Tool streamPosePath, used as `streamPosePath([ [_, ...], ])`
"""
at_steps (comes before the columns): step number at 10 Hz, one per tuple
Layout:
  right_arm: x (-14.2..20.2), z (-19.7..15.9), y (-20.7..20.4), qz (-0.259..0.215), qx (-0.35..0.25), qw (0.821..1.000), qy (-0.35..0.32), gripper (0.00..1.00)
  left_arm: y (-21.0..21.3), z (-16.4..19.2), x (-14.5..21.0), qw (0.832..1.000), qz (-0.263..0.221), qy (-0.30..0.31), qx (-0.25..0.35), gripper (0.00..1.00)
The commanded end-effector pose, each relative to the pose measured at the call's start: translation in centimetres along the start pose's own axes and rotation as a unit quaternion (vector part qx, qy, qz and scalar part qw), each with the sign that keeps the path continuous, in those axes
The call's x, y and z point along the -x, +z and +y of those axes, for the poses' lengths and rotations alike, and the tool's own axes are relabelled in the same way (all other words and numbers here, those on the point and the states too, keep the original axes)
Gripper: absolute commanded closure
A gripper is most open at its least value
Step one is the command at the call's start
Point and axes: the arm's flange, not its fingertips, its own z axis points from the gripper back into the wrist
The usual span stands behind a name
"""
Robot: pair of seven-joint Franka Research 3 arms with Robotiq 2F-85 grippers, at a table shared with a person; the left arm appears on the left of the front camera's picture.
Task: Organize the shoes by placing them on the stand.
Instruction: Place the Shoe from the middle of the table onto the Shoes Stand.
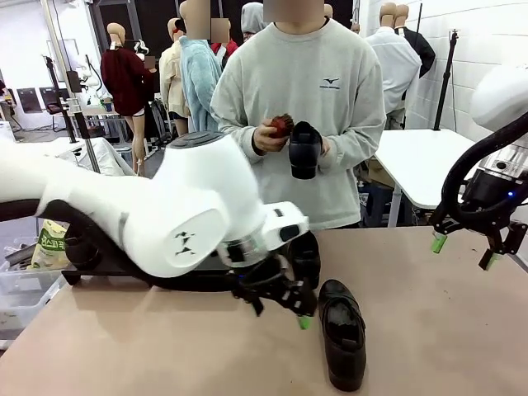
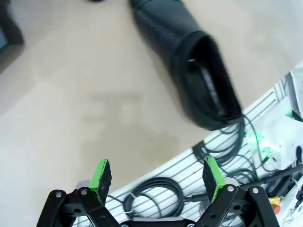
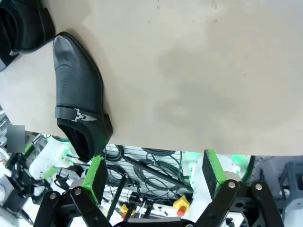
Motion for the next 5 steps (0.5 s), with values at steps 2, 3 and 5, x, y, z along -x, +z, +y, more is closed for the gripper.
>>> streamPosePath([
  [2, 0.2, -0.2, -0.2, 0.0, 0.01, 1.0, -0.007, 0.0, -1.2, -2.8, -2.5, 0.996, 0.0, 0.088, 0.01, 0.0],
  [3, 0.2, -0.2, -0.2, 0.0, 0.01, 1.0, -0.007, 0.0, -2.3, -3.6, -3.2, 0.996, -0.011, 0.089, 0.019, 0.0],
  [5, 0.2, -0.2, -0.2, 0.0, 0.01, 1.0, -0.007, 0.0, -4.1, -3.8, -4.4, 0.991, -0.024, 0.128, -0.018, 0.0],
])
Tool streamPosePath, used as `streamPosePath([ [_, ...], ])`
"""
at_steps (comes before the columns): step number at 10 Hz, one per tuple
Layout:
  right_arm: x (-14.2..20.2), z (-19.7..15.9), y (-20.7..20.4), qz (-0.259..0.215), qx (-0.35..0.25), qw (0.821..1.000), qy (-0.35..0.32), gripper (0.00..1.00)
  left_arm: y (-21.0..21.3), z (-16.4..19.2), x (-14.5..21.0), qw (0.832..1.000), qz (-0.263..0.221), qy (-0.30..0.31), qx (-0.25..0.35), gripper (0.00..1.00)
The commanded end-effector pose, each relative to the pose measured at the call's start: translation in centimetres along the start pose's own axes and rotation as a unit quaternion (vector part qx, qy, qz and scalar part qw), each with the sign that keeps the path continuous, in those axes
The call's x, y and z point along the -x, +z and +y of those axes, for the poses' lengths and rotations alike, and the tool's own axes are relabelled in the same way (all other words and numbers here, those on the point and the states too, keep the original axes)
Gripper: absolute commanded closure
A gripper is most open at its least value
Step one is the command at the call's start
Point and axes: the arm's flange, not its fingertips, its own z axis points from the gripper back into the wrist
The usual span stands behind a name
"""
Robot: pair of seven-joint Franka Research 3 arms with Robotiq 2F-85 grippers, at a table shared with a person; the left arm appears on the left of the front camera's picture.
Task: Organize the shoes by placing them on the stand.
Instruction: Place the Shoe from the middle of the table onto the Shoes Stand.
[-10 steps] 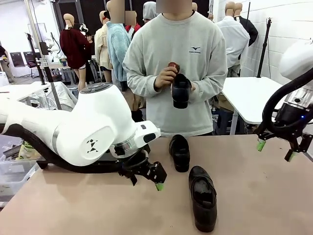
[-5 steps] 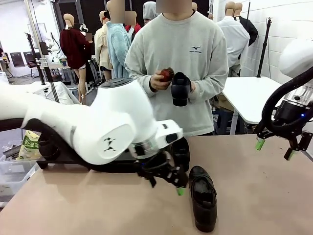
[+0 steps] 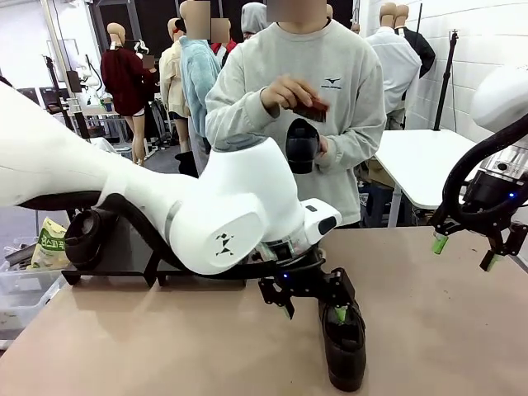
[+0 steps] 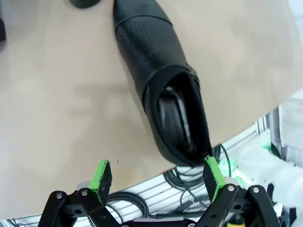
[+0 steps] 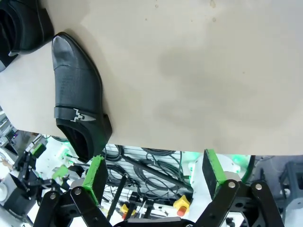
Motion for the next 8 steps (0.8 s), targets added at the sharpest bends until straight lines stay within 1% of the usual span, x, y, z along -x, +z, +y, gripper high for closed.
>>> streamPosePath([
  [1, 0.2, 0.0, -0.2, 0.0, 0.01, 1.0, -0.005, 0.0, -2.4, -1.6, -1.4, 0.998, -0.01, 0.05, -0.039, 0.0],
  [2, 0.2, 0.0, -0.2, 0.0, 0.01, 1.0, -0.005, 0.0, -3.4, -1.7, -1.7, 0.996, 0.007, 0.067, -0.051, 0.0],
  [3, 0.2, 0.0, -0.2, 0.0, 0.01, 1.0, -0.005, 0.0, -3.9, -1.8, -1.9, 0.997, 0.019, 0.066, -0.047, 0.0],
  [5, 0.2, 0.0, -0.2, 0.0, 0.01, 1.0, -0.005, 0.0, -5.4, -1.8, -2.6, 0.995, 0.026, 0.076, -0.053, 0.0],
  [6, 0.2, 0.0, -0.2, 0.0, 0.01, 1.0, -0.005, 0.0, -6.1, -1.8, -2.9, 0.994, 0.03, 0.084, -0.064, 0.0],
  [7, 0.2, 0.0, -0.2, 0.0, 0.01, 1.0, -0.005, 0.0, -6.8, -1.5, -3.3, 0.989, 0.042, 0.104, -0.099, 0.0],
  [8, 0.2, 0.0, -0.2, 0.0, 0.01, 1.0, -0.005, 0.0, -7.4, -1.4, -3.5, 0.987, 0.055, 0.102, -0.108, 0.05],
])
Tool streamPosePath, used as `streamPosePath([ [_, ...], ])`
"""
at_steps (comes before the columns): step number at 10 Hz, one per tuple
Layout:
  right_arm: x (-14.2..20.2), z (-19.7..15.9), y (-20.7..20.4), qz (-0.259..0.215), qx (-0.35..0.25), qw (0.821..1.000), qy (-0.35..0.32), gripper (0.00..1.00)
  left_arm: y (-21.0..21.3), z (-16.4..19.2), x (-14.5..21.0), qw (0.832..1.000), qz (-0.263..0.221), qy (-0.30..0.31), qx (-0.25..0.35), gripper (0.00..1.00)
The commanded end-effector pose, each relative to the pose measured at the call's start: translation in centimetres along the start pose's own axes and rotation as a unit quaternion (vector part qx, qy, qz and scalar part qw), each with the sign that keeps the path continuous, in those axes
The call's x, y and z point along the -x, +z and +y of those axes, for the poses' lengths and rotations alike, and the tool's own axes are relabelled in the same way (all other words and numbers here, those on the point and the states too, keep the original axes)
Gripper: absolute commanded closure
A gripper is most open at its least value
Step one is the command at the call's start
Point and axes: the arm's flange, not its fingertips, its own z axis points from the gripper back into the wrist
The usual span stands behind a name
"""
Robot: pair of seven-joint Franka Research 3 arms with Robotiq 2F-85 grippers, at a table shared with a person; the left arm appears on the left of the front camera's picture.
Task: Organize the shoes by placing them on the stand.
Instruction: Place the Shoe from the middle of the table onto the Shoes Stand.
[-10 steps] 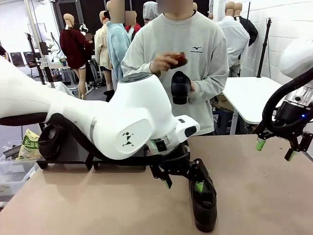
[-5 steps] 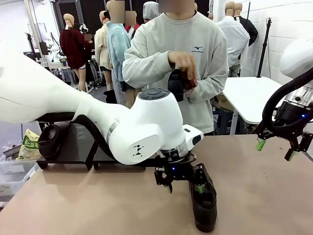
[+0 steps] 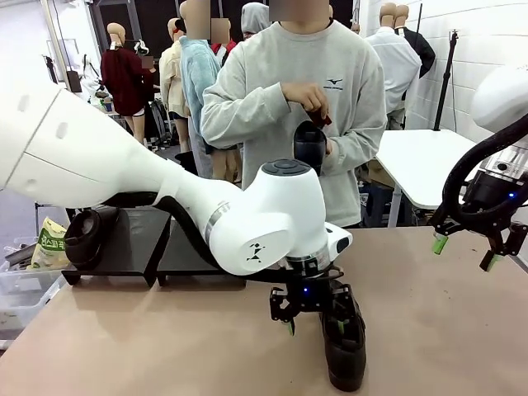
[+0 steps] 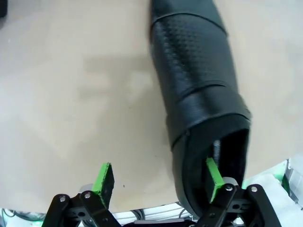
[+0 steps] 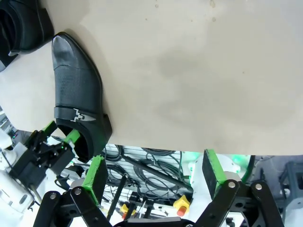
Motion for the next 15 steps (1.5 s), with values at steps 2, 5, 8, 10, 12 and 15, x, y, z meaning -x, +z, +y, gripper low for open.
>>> streamPosePath([
  [2, 0.2, 0.0, -0.2, 0.0, 0.01, 1.0, -0.005, 0.0, -0.6, -2.0, -0.4, 0.999, 0.02, 0.012, -0.036, 0.36],
  [5, 0.2, 0.0, -0.2, 0.0, 0.01, 1.0, -0.005, 0.0, -0.8, -2.8, -0.3, 0.999, 0.036, -0.003, -0.021, 0.88],
  [8, 0.2, 0.0, -0.2, 0.0, 0.01, 1.0, -0.005, 0.0, -1.6, -3.0, -0.4, 0.997, 0.07, -0.014, 0.004, 1.0],
  [10, 0.2, 0.0, -0.2, 0.0, 0.01, 1.0, -0.005, 0.0, -1.1, -3.0, -0.4, 0.998, 0.063, -0.02, 0.006, 1.0],
  [12, 0.2, 0.0, -0.2, 0.0, 0.01, 1.0, -0.005, 0.0, -0.4, -2.6, -0.2, 0.997, 0.078, -0.022, 0.008, 1.0],
  [15, 0.2, 0.0, -0.2, 0.0, 0.01, 1.0, -0.005, 0.0, 7.1, -0.1, 4.4, 0.987, 0.149, -0.052, 0.034, 1.0],
])
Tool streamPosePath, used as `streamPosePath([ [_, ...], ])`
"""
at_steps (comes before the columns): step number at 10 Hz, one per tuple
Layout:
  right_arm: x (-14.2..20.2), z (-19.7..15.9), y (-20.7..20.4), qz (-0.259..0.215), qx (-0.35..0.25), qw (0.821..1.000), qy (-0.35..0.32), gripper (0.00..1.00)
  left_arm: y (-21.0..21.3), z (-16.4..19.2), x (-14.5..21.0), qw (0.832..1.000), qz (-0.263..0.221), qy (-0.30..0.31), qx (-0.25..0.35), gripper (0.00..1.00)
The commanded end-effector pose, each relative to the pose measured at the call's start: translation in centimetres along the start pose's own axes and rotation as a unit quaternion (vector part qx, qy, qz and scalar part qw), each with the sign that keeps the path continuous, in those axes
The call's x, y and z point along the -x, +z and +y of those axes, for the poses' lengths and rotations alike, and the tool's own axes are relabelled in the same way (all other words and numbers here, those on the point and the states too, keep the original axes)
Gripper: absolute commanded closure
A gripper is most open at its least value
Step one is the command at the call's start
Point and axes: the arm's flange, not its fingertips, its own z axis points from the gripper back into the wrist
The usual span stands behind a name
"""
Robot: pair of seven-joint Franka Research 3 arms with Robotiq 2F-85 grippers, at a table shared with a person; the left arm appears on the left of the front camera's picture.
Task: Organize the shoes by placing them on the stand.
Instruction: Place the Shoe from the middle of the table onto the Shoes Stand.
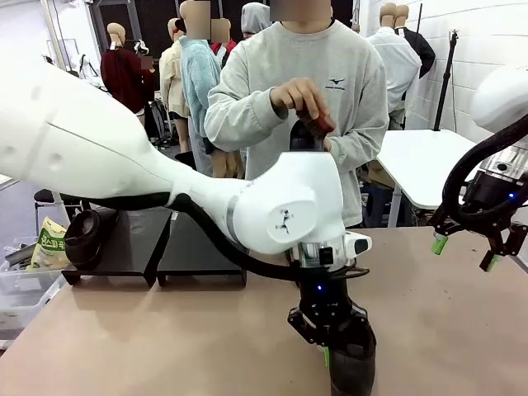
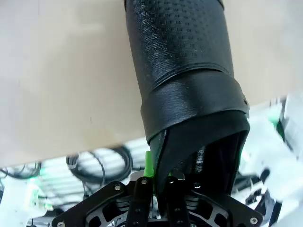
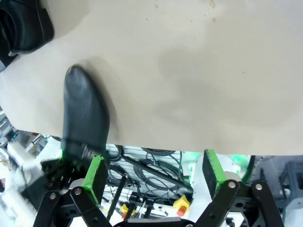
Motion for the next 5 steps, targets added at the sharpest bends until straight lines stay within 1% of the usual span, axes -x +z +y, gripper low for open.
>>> streamPosePath([
  [1, 0.2, -0.1, -0.1, 0.0, 0.01, 1.0, -0.005, 0.0, 5.0, 3.2, 5.0, 0.999, -0.033, -0.012, -0.007, 1.0],
  [2, 0.2, -0.1, -0.1, 0.0, 0.01, 1.0, -0.005, 0.0, 7.5, 5.2, 6.8, 0.997, -0.076, -0.01, -0.006, 1.0],
  [3, 0.2, -0.1, -0.1, 0.0, 0.01, 1.0, -0.005, 0.0, 9.4, 7.6, 7.7, 0.993, -0.114, 0.003, -0.009, 1.0],
  [4, 0.2, -0.1, -0.1, 0.0, 0.01, 1.0, -0.005, 0.0, 11.4, 10.4, 8.6, 0.985, -0.17, 0.032, -0.023, 1.0],
  [5, 0.2, -0.1, -0.1, 0.0, 0.01, 1.0, -0.005, 0.0, 13.2, 13.6, 9.0, 0.962, -0.262, 0.05, -0.059, 1.0],
])
